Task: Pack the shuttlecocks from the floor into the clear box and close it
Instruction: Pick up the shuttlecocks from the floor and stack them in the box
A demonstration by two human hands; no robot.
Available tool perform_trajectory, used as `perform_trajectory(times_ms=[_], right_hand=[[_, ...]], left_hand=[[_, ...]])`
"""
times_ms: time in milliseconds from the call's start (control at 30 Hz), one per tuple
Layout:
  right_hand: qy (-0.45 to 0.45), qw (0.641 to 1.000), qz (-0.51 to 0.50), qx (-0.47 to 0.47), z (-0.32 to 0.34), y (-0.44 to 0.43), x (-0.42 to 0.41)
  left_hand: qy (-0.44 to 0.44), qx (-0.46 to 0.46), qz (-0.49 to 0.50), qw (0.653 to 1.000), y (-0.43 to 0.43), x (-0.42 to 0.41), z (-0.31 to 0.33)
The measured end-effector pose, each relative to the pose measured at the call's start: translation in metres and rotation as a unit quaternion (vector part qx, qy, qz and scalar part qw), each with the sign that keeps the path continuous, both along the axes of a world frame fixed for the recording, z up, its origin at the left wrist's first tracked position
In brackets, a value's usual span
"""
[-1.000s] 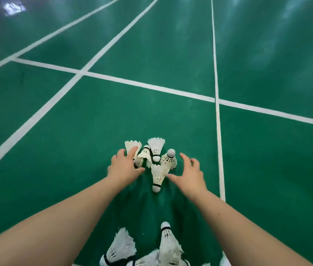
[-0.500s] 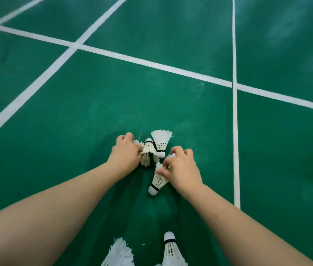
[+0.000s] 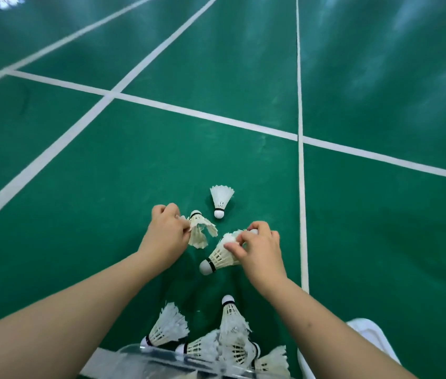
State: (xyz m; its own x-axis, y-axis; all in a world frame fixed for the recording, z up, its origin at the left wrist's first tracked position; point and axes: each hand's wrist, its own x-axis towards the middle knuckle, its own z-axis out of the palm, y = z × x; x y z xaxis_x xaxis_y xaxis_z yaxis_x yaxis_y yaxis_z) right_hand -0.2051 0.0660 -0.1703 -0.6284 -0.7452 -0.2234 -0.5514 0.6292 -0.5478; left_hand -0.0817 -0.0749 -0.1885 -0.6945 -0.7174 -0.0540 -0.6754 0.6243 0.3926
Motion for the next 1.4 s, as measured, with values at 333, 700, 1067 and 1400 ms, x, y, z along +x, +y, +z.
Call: perform_trajectory(times_ms=[333,700,1067,1400], right_hand=[[0.006,0.988,-0.109,-0.113,0.116,0.105,0.098],[0.063,0.995,-0.075,-0.007,0.111,0.167,0.194],[0.116,0.980,-0.016,0.159,0.072,0.136,0.190],[0.186,0.960,0.103,0.181,0.041,0.076,0.200]], left_hand=[[0.070,-0.034,0.032,0.996,0.095,0.086,0.133],[0.111,-0.011,0.054,0.992,0.165,0.159,0.141],[0.141,0.028,0.084,0.986,0.153,0.165,0.125],[0.135,0.056,0.135,0.980,0.118,0.151,0.101]])
